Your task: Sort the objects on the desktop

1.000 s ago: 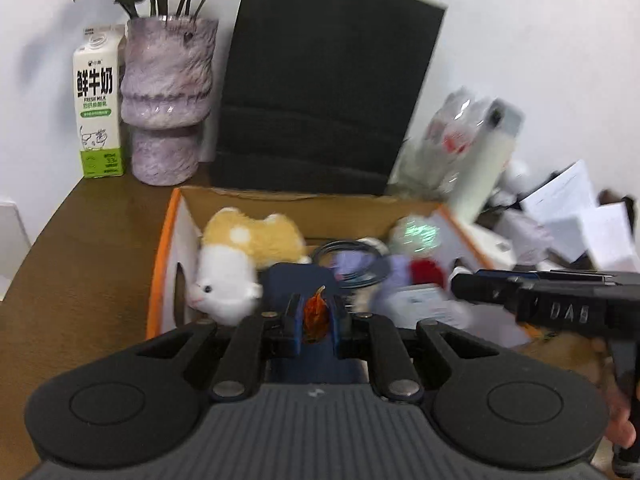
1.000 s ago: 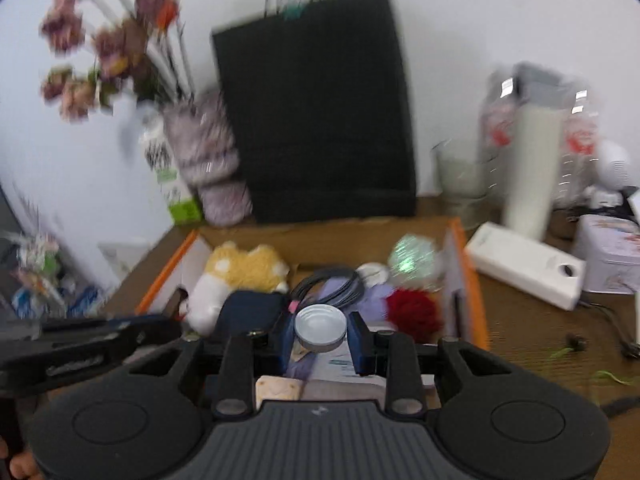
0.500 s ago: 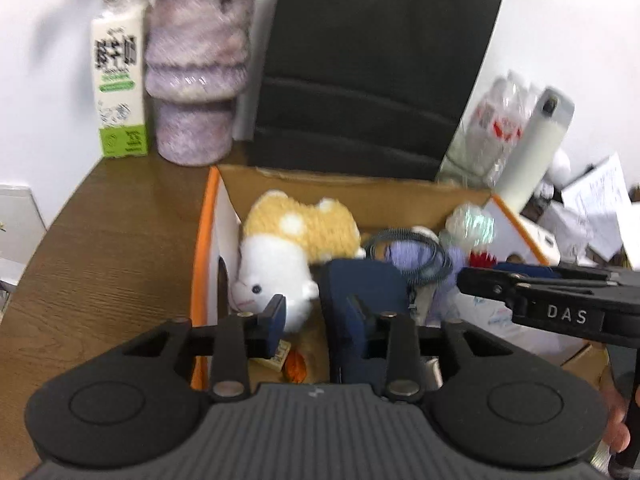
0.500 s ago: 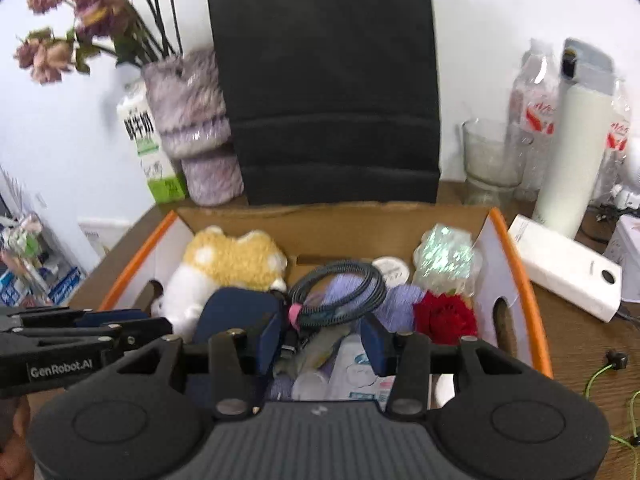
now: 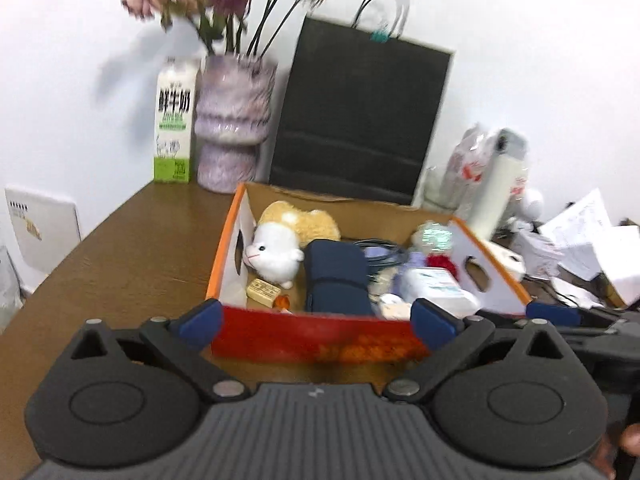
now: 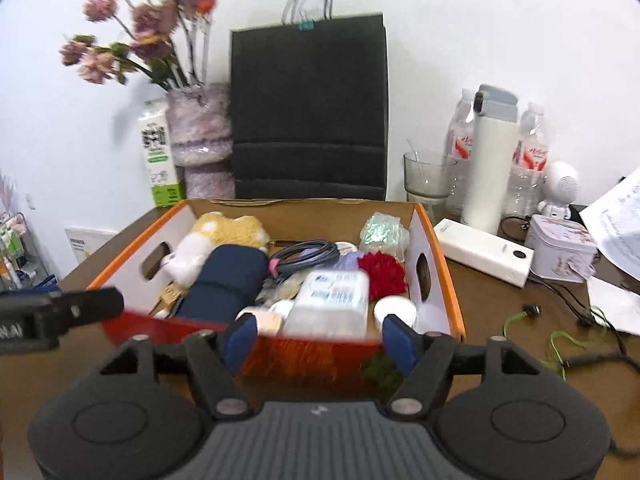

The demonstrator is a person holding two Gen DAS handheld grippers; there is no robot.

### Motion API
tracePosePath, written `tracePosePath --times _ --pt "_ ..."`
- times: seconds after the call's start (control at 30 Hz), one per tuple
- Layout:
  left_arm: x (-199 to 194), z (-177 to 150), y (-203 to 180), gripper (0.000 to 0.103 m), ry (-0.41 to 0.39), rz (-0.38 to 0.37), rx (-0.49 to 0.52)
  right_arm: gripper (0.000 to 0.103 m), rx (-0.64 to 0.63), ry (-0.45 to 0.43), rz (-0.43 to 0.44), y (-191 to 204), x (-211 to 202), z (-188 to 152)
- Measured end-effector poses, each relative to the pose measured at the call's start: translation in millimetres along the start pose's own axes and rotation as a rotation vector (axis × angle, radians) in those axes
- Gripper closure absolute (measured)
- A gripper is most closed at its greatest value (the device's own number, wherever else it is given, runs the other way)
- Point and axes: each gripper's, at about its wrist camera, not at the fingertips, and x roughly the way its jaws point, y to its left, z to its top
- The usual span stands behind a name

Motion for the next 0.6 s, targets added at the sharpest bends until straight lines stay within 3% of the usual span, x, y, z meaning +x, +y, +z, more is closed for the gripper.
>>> tracePosePath --times 0.27,0.6 --pt "-47.4 -61.8 -1.3 0.000 0.038 0.026 0.042 0.020 -0.001 0.010 0.014 22.8 -53.1 -60.7" --pt "-54.5 -111.2 10.9 0.000 0.126 0.118 0.081 0.014 0.014 0.075 -0.011 35.1 -70.9 -116.8"
